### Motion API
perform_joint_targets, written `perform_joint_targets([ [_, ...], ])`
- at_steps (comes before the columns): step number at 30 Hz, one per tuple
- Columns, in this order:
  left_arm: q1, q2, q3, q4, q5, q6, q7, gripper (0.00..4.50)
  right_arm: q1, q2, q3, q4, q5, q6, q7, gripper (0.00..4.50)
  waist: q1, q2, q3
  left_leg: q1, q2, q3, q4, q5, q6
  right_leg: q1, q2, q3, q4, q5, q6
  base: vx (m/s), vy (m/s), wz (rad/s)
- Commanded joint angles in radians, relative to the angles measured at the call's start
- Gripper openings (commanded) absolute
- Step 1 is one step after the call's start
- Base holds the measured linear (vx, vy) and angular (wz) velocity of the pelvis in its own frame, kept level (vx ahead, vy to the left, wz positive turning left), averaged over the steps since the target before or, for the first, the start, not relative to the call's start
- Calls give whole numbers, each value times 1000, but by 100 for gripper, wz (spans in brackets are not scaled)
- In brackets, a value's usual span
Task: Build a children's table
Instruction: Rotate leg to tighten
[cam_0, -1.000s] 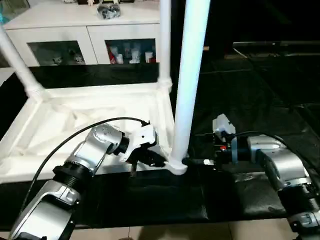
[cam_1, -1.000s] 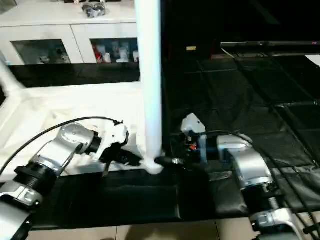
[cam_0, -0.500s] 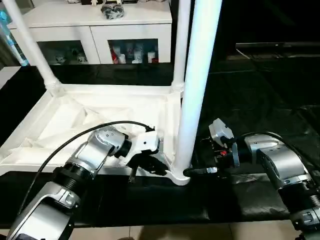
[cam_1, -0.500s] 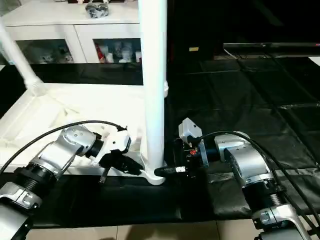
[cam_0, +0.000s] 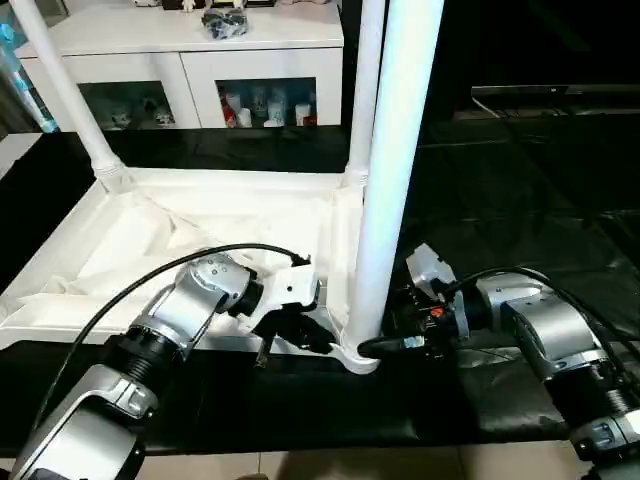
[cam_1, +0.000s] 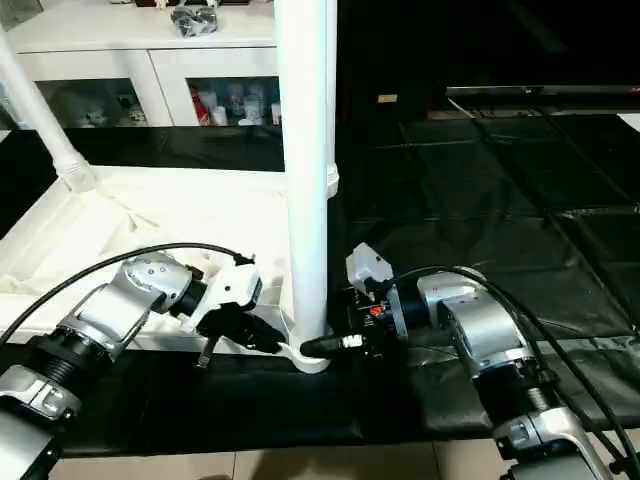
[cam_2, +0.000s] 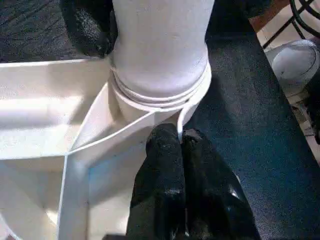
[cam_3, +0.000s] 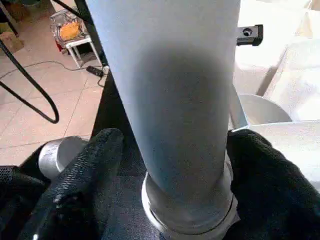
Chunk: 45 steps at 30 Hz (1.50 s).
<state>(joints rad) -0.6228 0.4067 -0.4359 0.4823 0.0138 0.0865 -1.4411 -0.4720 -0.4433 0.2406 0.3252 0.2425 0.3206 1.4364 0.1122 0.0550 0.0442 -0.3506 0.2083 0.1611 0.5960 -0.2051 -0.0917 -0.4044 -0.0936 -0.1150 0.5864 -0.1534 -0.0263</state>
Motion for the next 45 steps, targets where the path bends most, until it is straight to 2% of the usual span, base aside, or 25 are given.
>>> perform_joint_targets([
  [1,0,0,-20,-40,-8,-21,-39,0,-23,5,0,1,11,-7,1,311,-7,0,-73,-2,20,4,-65,-153,62,66,-48,47,-61,-241,-198,0,0,0],
  [4,3,-2,-21,-42,-8,-18,-37,0,-19,7,1,-5,15,-4,6,273,-8,1,-73,-1,21,4,-65,-150,64,65,-48,48,-60,-236,-199,0,0,0],
  [8,4,-3,-23,-40,-6,-18,-32,0,-11,10,4,-12,19,-4,6,245,-8,0,-74,-1,21,4,-65,-145,66,65,-48,48,-58,-224,-203,0,0,0],
  [12,5,-11,-14,-39,-10,-4,-13,0,9,18,6,-35,27,6,-4,214,-8,-1,-72,-1,20,5,-65,-153,63,65,-48,48,-62,-251,-195,0,0,0],
  [16,7,-25,2,-35,-15,29,21,0,38,36,1,-69,28,12,-49,204,-7,-1,-71,-1,20,5,-66,-150,61,64,-49,48,-64,-265,-184,0,0,0],
  [20,-4,-57,29,-14,-12,84,102,0,62,70,1,-89,-19,37,-179,198,-11,-1,-68,1,17,5,-68,-173,51,63,-48,46,-71,-320,-166,0,0,0],
  [21,-19,-90,53,9,-9,124,177,0,66,115,-9,-80,-54,59,-298,198,-20,0,-62,0,14,6,-70,-187,34,60,-44,46,-76,-352,-152,0,0,0],
  [22,-31,-115,70,28,-3,148,237,0,62,146,-15,-68,-80,65,-377,198,-23,1,-63,3,12,4,-71,-196,24,60,-47,43,-78,-375,-145,0,0,0],
  [23,-37,-126,77,37,1,159,266,0,61,160,-18,-62,-92,67,-412,197,-33,-1,-61,2,6,4,-70,-212,16,61,-45,40,-86,-429,-121,0,0,0],
  [24,-46,-147,92,50,-2,182,309,0,53,189,-26,-51,-108,81,-477,196,-37,1,-61,6,3,2,-70,-219,15,59,-46,38,-91,-471,-102,0,0,0],
  [25,-65,-187,119,74,-5,220,392,0,33,242,-50,-29,-122,115,-585,196,-42,-2,-60,1,2,2,-71,-220,18,60,-45,37,-92,-478,-96,0,0,0],
  [27,-77,-210,135,86,-7,239,441,0,18,272,-60,-14,-132,127,-647,193,-64,2,-61,-1,-2,-1,-69,-235,19,60,-43,33,-96,-493,-85,0,0,0],
  [29,-94,-252,169,103,-12,265,538,0,-14,325,-76,11,-145,136,-747,192,-77,4,-65,-7,-2,-4,-69,-221,25,64,-43,33,-93,-453,-92,0,0,0],
  [30,-99,-267,183,106,-15,272,575,0,-26,345,-81,18,-146,138,-778,192,-85,3,-69,-11,-1,-4,-67,-197,32,65,-44,36,-87,-405,-108,0,0,0],
  [31,-103,-281,193,108,-17,276,603,0,-36,362,-83,23,-145,140,-796,192,-87,1,-73,-11,-1,-3,-65,-172,41,67,-43,36,-85,-361,-123,0,0,0],
  [32,-103,-281,193,108,-17,276,603,0,-36,362,-83,23,-145,140,-796,192,-87,1,-73,-11,-1,-3,-65,-172,41,67,-43,36,-85,-361,-123,0,0,0],
  [33,-108,-313,217,106,-15,295,643,0,-43,396,-80,14,-148,134,-814,192,-90,-4,-74,-15,-1,0,-62,-133,63,68,-42,40,-77,-288,-151,0,0,0],
  [34,-108,-321,220,103,-14,298,650,0,-43,404,-78,9,-146,128,-811,192,-86,-2,-77,-12,1,1,-60,-105,76,67,-44,41,-72,-244,-170,0,0,0],
  [37,-102,-327,213,86,-9,301,653,0,-39,428,-96,0,-116,126,-799,192,-82,-5,-79,-17,3,1,-59,-59,107,73,-46,42,-62,-171,-195,0,0,0],
  [38,-99,-323,209,81,-8,300,650,0,-38,430,-101,-1,-107,130,-798,261,-82,-4,-80,-16,4,1,-58,-53,110,72,-46,43,-60,-160,-199,0,0,0],
  [41,-85,-305,197,64,-3,286,626,0,-29,417,-95,-5,-111,119,-784,265,-82,-3,-77,-14,6,1,-60,-58,117,73,-47,42,-59,-157,-207,0,0,0],
  [43,-77,-295,193,56,-2,283,610,0,-25,410,-95,-3,-113,112,-780,302,-82,-3,-75,-13,7,2,-61,-73,112,72,-48,43,-62,-177,-205,0,0,0],
  [45,-64,-274,185,47,4,263,570,0,-16,400,-109,-5,-108,103,-768,313,-83,-2,-74,-12,7,3,-63,-90,106,72,-48,44,-65,-193,-200,0,0,0],
])
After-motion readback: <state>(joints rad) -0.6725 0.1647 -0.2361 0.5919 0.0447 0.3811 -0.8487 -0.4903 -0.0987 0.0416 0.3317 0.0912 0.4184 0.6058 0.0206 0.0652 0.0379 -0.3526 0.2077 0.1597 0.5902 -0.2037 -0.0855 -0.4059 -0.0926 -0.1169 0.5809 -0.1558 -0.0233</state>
